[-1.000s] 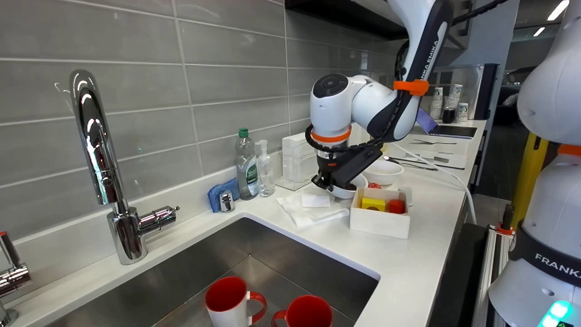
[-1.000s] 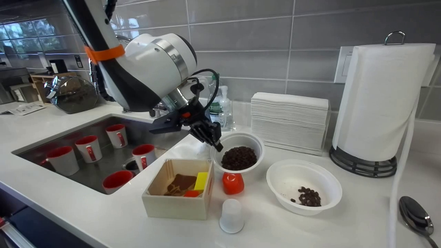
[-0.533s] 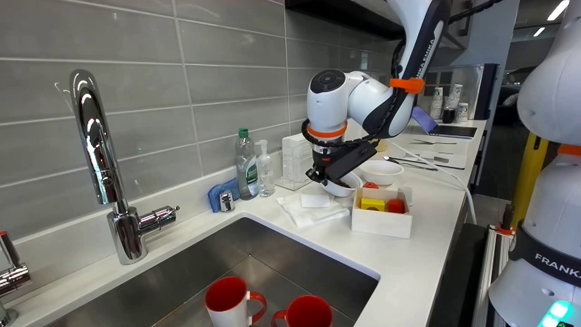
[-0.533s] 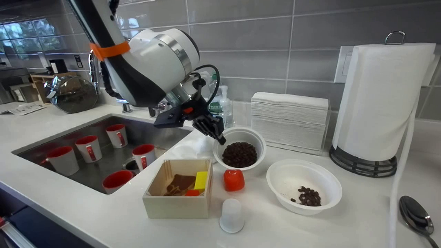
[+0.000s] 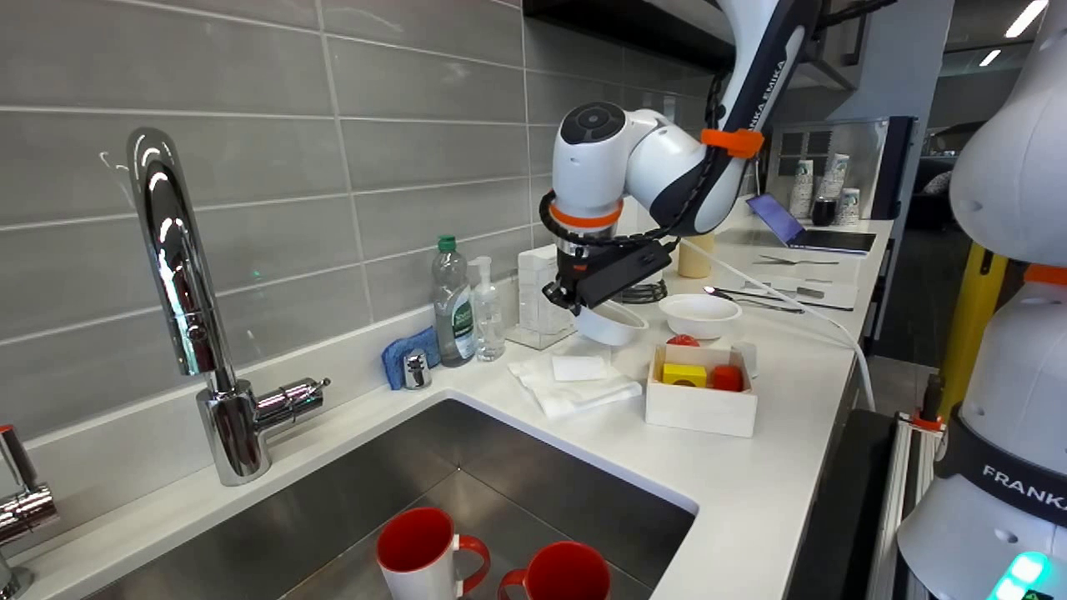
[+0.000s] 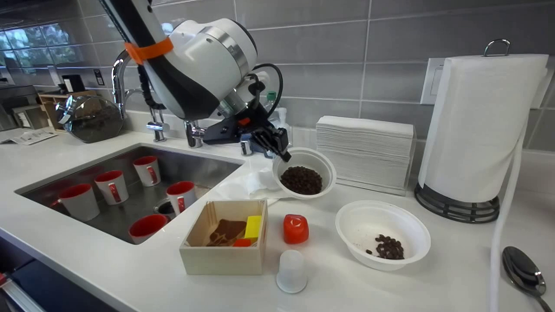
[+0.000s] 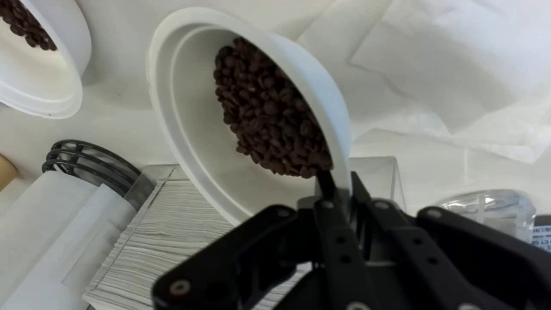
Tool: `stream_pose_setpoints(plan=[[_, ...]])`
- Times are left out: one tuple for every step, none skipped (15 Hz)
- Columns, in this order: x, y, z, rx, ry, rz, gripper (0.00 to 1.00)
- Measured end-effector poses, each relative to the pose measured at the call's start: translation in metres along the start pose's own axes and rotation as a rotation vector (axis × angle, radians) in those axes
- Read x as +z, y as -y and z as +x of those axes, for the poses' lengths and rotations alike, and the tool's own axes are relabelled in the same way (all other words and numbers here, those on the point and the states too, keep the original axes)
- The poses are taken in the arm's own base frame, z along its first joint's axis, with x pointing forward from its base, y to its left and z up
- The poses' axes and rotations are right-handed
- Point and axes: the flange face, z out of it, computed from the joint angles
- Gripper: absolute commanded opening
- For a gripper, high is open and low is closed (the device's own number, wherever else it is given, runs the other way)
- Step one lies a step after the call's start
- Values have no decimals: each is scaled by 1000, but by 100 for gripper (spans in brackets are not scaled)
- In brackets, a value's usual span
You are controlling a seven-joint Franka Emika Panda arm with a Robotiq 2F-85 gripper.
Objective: Pour some contents of the left bowl into the one on the right
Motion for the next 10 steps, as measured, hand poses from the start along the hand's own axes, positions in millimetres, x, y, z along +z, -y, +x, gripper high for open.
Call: stream_pose_setpoints(plan=[[-2,-1,3,4,-7,0,0],[-3,-2,5,8,-13,-2,0],[-4,-3,7,11,-17,-4,0],[-6,-5,9,16,-22,-7,0],[-8,-7,11,24,-27,-11,0],[-10,-10,14,35,-32,-16,0],[-13,-13,18,50,-38,-21,0],[-17,-17,22,70,-44,-27,0],[-20,-22,26,89,-50,-34,0],[-25,-27,30,112,-57,-42,0]])
